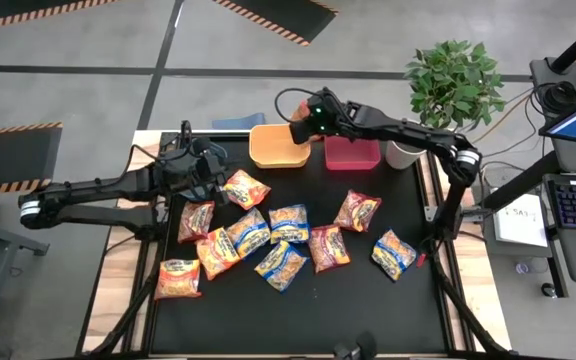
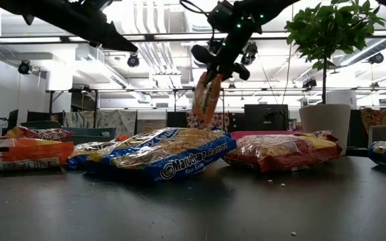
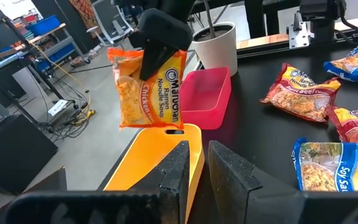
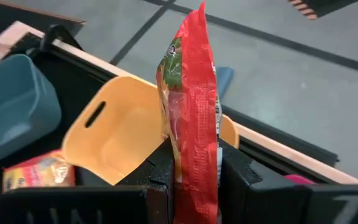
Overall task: Sort Maruchan noodles
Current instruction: Put the orange noodle pack into the red bin
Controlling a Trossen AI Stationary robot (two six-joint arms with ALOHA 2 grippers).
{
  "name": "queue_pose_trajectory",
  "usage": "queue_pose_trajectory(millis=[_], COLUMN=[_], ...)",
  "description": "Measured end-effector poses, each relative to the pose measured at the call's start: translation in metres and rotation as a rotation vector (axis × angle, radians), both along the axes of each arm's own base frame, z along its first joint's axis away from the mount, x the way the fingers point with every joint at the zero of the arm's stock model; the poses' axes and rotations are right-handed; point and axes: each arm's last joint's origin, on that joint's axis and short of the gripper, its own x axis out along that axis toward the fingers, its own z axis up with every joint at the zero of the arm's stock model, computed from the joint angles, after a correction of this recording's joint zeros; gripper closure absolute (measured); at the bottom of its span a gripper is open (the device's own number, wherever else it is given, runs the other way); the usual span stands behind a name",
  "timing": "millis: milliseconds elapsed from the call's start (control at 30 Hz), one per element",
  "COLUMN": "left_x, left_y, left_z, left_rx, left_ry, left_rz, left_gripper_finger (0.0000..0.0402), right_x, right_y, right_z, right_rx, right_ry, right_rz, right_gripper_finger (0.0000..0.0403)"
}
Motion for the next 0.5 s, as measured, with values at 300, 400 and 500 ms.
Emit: queue_pose_trajectory(millis=[300, 400, 500], left_x=[0.0, 0.0, 0.0], left_y=[0.0, 0.0, 0.0], left_z=[0.0, -0.001, -0.001], left_rx=[0.0, -0.001, -0.001], left_ry=[0.001, 0.004, 0.004], left_rz=[0.0, 0.0, 0.0], left_gripper_finger=[0.0357, 0.0357, 0.0357], right_x=[0.005, -0.003, -0.013], right_y=[-0.006, -0.01, -0.013], right_z=[0.011, 0.024, 0.034], right_rx=[0.087, 0.106, 0.095], right_ry=[0.079, 0.139, 0.245], right_rz=[0.027, 0.0, -0.055], right_gripper_finger=[0.0335, 0.0335, 0.0335])
